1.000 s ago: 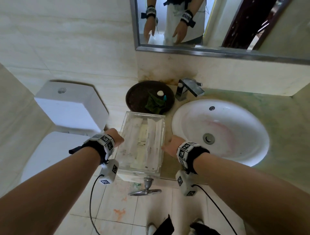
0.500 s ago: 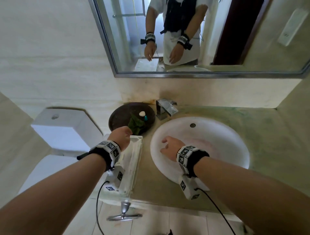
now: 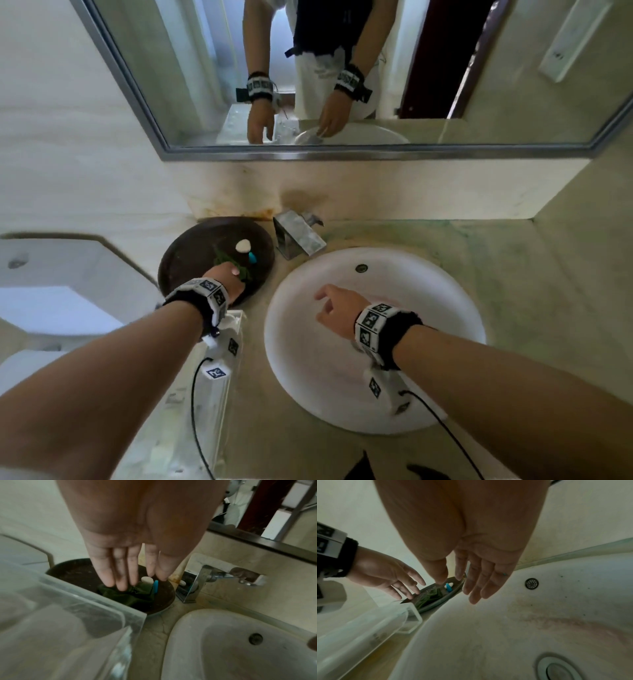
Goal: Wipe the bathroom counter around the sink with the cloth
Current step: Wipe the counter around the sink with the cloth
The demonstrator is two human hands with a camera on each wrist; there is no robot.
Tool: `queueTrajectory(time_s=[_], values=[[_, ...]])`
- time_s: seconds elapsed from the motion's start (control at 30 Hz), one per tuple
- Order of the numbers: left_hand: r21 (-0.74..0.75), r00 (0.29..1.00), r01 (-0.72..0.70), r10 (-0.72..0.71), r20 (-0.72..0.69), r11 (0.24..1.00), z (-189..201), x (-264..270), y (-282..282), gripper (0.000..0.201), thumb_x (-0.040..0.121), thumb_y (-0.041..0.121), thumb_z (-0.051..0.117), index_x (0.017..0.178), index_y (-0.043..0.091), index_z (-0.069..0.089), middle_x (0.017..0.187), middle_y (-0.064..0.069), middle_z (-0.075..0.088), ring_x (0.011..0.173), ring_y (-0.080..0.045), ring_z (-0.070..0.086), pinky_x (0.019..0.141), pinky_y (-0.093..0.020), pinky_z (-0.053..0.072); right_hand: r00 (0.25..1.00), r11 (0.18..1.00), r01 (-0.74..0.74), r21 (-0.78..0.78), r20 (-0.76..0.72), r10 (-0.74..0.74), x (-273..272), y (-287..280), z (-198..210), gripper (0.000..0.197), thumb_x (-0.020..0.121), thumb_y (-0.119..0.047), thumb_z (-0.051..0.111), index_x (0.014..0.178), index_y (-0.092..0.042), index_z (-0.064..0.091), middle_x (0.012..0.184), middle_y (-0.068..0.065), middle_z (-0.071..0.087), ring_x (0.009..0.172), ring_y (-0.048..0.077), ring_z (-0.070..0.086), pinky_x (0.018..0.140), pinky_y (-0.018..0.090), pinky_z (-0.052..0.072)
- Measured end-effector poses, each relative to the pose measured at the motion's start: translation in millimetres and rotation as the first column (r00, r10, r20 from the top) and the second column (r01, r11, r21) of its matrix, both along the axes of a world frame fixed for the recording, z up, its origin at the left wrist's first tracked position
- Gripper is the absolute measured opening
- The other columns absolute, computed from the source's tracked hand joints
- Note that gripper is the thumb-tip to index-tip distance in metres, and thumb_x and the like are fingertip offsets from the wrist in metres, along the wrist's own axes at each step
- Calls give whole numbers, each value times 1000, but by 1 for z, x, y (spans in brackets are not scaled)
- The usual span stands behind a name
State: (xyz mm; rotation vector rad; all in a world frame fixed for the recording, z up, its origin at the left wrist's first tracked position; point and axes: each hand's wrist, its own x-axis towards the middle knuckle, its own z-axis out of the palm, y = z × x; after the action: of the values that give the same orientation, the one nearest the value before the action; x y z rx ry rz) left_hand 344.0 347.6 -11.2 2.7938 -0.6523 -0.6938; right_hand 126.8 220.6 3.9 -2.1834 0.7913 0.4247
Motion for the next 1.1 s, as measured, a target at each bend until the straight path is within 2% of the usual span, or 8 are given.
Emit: queueTrajectory(time_s=[0.13, 0.33, 0.53, 0.67, 0.8, 0.9, 0.97, 1.1], values=[[57, 999, 40, -38, -31, 998, -18, 27, -27, 47, 87, 23, 60, 132, 18, 50, 135, -13, 52, 123, -34, 50, 103, -35, 40, 999, 999, 42, -3, 18, -42, 15, -25, -8, 40, 92, -33, 54, 129, -23, 45, 113, -1, 61, 103, 20, 58, 87, 31, 47], [208, 999, 42, -40, -14, 977, -43, 45, -43, 56, 73, 42, 70, 120, 15, 57, 121, -17, 56, 106, -38, 56, 96, -40, 47, 995, 994, 99, 39, -23, -98, 16, -43, -28, 41, 92, -34, 55, 130, -24, 45, 111, -3, 60, 99, 18, 57, 82, 27, 44], [301, 985, 124, -153, 75, 945, -45, 54, -44, 27, 92, 24, 53, 109, 5, 64, 113, -15, 64, 107, -33, 60, 90, -37, 48, 992, 992, 119, 37, -39, -117, 8, -67, -41, 40, 92, -34, 54, 129, -24, 45, 110, -3, 60, 94, 16, 56, 82, 28, 44], [139, 968, 135, -161, 194, 981, -23, 38, -39, 19, 89, 23, 54, 99, 10, 63, 105, -11, 66, 103, -34, 60, 85, -37, 47, 988, 990, 139, -10, -64, -139, -7, -91, -42, 38, 93, -32, 53, 129, -23, 45, 112, -1, 60, 99, 19, 57, 85, 29, 46], [-152, 980, 83, -52, 194, 985, 2, 3, -27, 14, 76, 11, 60, 86, 20, 58, 89, -9, 63, 81, -30, 59, 72, -34, 47, 979, 968, 176, -178, -75, -192, -28, -124, -43, 39, 92, -31, 51, 129, -19, 44, 123, 6, 56, 106, 24, 56, 85, 32, 46], [-362, 985, 43, 21, 172, 931, 17, -41, -23, 21, 76, 10, 63, 81, 25, 50, 87, -10, 58, 74, -26, 57, 67, -36, 48, 964, 935, 200, -294, -111, -241, -48, -150, -44, 47, 89, -31, 53, 131, -15, 41, 131, 12, 46, 116, 31, 51, 94, 38, 47], [-462, 992, -20, 76, 103, 887, 24, -77, -30, 26, 79, 7, 61, 85, 28, 46, 85, -9, 59, 73, -27, 59, 66, -44, 53, 955, 915, 184, -358, -154, -252, -62, -166, -47, 54, 87, -31, 55, 134, -12, 38, 136, 15, 40, 124, 34, 43, 100, 42, 43], [-605, 990, -136, 120, -67, 785, 29, -147, -71, 31, 82, 2, 57, 81, 30, 46, 86, -5, 60, 75, -24, 65, 67, -46, 58, 973, 864, 30, -503, -182, -140, -78, -187, -54, 48, 86, -27, 55, 128, -9, 40, 132, 16, 38, 120, 33, 39, 98, 40, 42]])
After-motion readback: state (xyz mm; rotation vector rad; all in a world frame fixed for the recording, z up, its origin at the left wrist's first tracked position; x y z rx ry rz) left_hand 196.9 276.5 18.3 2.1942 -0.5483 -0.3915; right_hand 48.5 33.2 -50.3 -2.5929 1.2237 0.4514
